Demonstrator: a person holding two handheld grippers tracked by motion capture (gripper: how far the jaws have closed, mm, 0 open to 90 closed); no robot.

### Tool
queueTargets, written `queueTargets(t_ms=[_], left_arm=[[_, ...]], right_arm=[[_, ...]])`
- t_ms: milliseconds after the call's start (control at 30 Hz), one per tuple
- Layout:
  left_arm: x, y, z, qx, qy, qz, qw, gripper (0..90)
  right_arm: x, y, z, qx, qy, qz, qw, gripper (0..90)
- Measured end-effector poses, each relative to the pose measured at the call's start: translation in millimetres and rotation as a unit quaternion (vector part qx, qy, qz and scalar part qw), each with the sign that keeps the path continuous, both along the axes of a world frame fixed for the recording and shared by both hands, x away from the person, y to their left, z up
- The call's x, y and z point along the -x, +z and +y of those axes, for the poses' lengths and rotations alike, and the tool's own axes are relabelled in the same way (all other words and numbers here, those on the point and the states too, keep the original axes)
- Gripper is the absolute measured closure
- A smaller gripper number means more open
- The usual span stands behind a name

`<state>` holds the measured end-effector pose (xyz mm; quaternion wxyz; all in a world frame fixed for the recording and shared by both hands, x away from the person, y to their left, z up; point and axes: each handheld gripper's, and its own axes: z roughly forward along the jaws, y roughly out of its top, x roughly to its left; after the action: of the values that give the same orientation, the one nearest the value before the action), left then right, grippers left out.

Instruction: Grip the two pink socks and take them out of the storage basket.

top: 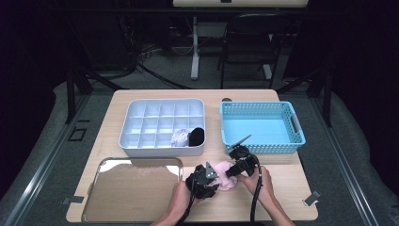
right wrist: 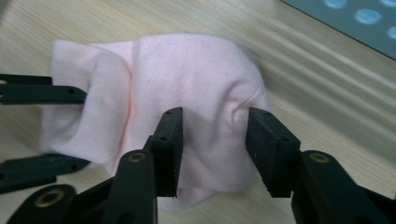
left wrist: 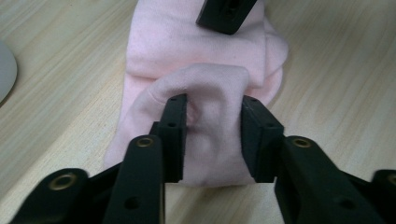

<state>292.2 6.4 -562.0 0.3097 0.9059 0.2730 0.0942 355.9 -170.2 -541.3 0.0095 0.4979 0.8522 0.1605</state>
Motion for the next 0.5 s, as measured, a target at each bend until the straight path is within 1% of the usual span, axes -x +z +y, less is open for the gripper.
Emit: queueTargets(t_ms=[33, 67, 100, 133, 167, 233, 267, 300, 333, 367, 400, 433, 500], left_arm=[[0.0, -0.1, 0.7, 0.002, 0.002, -0.003, 1.0, 68.5], [-0.2, 0.1, 1.5, 0.003, 0.002, -0.002, 1.0, 70.2], [-0.2, 0.3, 2.5, 0.005, 0.003, -0.002, 1.0, 71.6], [-0.4, 0.7, 3.6, 0.006, 0.004, -0.003, 1.0, 73.0], [-0.4, 1.0, 4.6, 0.009, 0.005, -0.002, 0.9999, 73.5], [-0.3, 2.4, 7.3, 0.014, 0.008, -0.003, 0.9999, 73.8], [0.0, 3.3, 8.6, 0.016, 0.01, -0.004, 0.9998, 73.8], [0.4, 4.5, 10.1, 0.019, 0.012, -0.006, 0.9997, 73.7], [0.6, 5.8, 11.7, 0.02, 0.014, -0.008, 0.9997, 73.6], [0.4, 6.9, 13.5, 0.021, 0.013, -0.008, 0.9997, 73.5], [0.5, 7.5, 15.2, 0.026, 0.017, -0.006, 0.9995, 72.9], [0.3, 8.2, 17.2, 0.026, 0.018, -0.005, 0.9995, 72.4], [0.3, 8.9, 21.0, 0.028, 0.023, -0.005, 0.9993, 71.1]], right_arm=[[0.2, -0.1, 0.4, 0.005, -0.001, 0.002, 1.0, 60.2], [1.4, -1.2, 1.5, 0.006, -0.009, -0.006, 0.9999, 62.2], [0.9, -1.2, 1.3, 0.009, 0.0, -0.007, 0.9999, 64.7], [1.4, -2.4, 2.1, 0.013, -0.001, -0.018, 0.9998, 66.8], [1.5, -2.1, 2.2, 0.018, 0.004, -0.019, 0.9997, 68.3], [1.7, -2.0, 1.8, 0.018, 0.006, -0.018, 0.9997, 72.2], [1.9, -2.0, 1.5, 0.016, 0.006, -0.017, 0.9997, 74.4], [2.5, -2.2, 1.7, 0.007, 0.004, -0.016, 0.9998, 76.1], [2.1, -1.8, 0.9, 0.008, 0.008, -0.014, 0.9998, 77.2], [1.8, -2.0, 0.0, 0.015, 0.008, -0.017, 0.9997, 77.8], [1.6, -2.5, -0.5, 0.011, 0.008, -0.018, 0.9997, 78.3], [1.3, -2.0, -1.1, 0.013, 0.009, -0.015, 0.9998, 78.4], [1.3, -2.5, -1.4, 0.01, 0.008, -0.016, 0.9998, 78.4]])
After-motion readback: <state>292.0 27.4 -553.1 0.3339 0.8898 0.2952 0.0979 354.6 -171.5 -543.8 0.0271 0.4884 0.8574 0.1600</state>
